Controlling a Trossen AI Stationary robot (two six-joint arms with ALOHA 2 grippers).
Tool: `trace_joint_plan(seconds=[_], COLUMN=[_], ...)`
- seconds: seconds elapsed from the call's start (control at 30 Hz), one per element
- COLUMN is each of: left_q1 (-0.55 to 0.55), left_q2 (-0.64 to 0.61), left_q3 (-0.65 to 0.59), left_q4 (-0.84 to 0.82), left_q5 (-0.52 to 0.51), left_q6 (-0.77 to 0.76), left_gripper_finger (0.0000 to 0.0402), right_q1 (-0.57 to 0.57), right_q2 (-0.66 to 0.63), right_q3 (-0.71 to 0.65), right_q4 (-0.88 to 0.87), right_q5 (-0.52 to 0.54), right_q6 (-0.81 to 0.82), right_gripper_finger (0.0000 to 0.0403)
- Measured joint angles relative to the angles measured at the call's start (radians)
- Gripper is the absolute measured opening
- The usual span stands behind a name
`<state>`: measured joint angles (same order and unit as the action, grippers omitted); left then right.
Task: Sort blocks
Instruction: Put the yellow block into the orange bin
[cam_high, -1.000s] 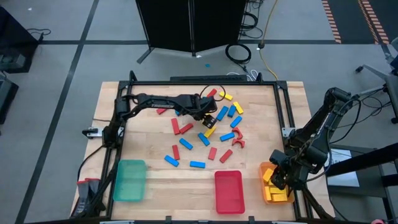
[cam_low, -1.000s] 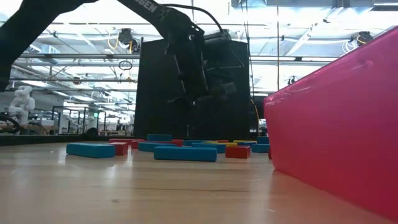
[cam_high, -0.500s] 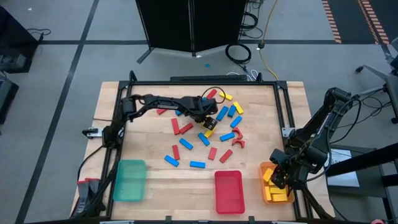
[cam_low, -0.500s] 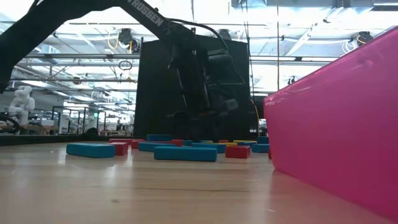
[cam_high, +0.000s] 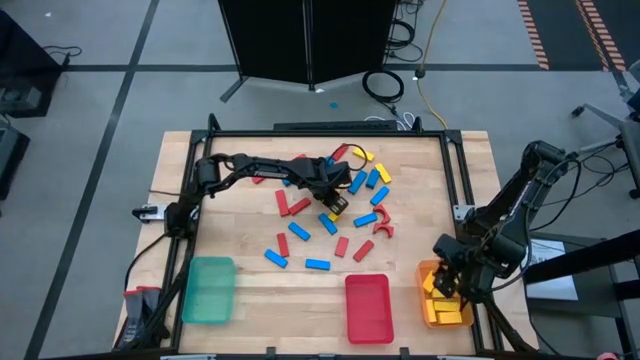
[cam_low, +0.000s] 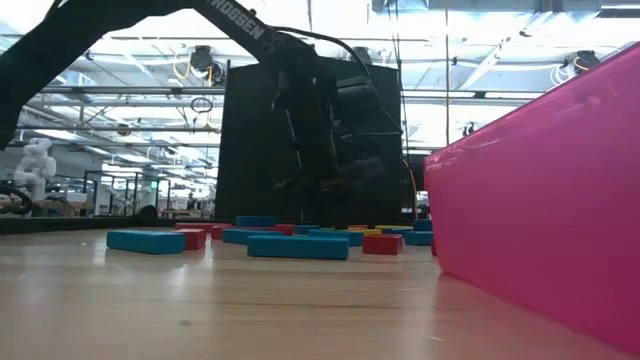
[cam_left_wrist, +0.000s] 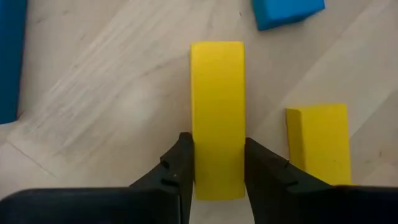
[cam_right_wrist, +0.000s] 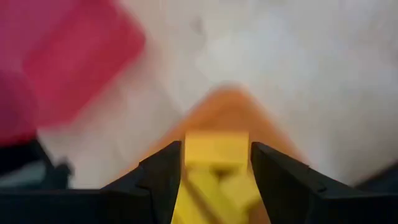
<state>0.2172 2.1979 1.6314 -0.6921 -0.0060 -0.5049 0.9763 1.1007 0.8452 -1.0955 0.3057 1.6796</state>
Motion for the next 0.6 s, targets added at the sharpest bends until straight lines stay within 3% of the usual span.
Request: trace_joint_plan(seconds=[0.23,0.47,0.6], left_q1=[-0.007,-0.028,-0.054], left_q2=[-0.142,-0.314,-0.376], left_q3=[0.024,0.023,0.023], left_q4=[0.039,0.161,0.262], left_q5=[0.006,-0.023,-0.066], left_q6=[0.040,0.163,0.227], left_gripper_finger=[0.0107,0.0107,0.0107], right_q1=[-0.106,-0.288,-0.406], right_q2=[-0.025,-0.103,-0.164], right_q3=[0.000,0.000,0.000], right_q4=[-0.053,-0.034,0.106], right_q5=[0.361,0.816,0.931], right_q6=[0.002,-0.024,-0.121], right_gripper_finger=[0.0187,0.0187,0.0187])
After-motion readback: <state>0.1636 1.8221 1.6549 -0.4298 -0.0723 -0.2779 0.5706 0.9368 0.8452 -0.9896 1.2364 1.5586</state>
